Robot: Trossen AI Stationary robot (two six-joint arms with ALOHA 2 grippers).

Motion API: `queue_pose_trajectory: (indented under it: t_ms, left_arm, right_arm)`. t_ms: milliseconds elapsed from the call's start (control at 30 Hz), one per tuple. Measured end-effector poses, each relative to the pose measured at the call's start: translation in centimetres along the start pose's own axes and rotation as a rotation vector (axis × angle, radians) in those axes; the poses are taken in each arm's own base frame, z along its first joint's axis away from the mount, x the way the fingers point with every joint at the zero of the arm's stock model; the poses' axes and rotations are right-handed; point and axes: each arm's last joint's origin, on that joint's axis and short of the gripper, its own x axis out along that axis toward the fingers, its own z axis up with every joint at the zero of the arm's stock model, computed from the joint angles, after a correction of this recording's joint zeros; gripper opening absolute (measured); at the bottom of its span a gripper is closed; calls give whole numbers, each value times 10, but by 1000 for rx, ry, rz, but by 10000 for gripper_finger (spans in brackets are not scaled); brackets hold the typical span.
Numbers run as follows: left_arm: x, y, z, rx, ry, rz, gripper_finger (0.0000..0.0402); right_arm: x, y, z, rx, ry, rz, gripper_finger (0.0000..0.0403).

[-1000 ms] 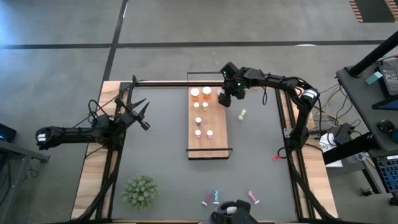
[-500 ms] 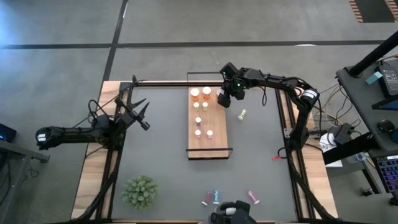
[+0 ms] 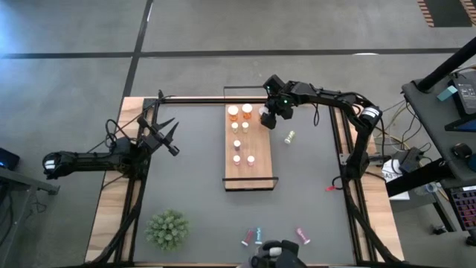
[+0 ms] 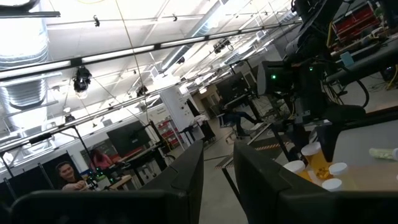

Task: Pick and place medicine bottles onto shelf by color
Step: Put the orange pill bottle on the shelf aligned with the other orange pill bottles, then put the yellow pill bottle on the shelf aligned with the other yellow pill bottles

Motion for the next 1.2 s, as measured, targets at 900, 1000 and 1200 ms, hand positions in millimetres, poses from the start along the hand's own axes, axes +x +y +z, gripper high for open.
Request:
queue_pose_trajectory:
  t_ms: [900, 1000, 1200]
  left_arm:
    - [0, 0, 0, 0, 0, 1, 72]
    - [0, 0, 0, 0, 0, 1, 72]
    - [0, 0, 0, 0, 0, 0, 72]
  right_arm:
    - [-18, -9, 5, 45, -74, 1, 290]
    - [-31, -13, 8, 46, -108, 13, 290]
    - [-63, -27, 19, 6, -211, 10, 290]
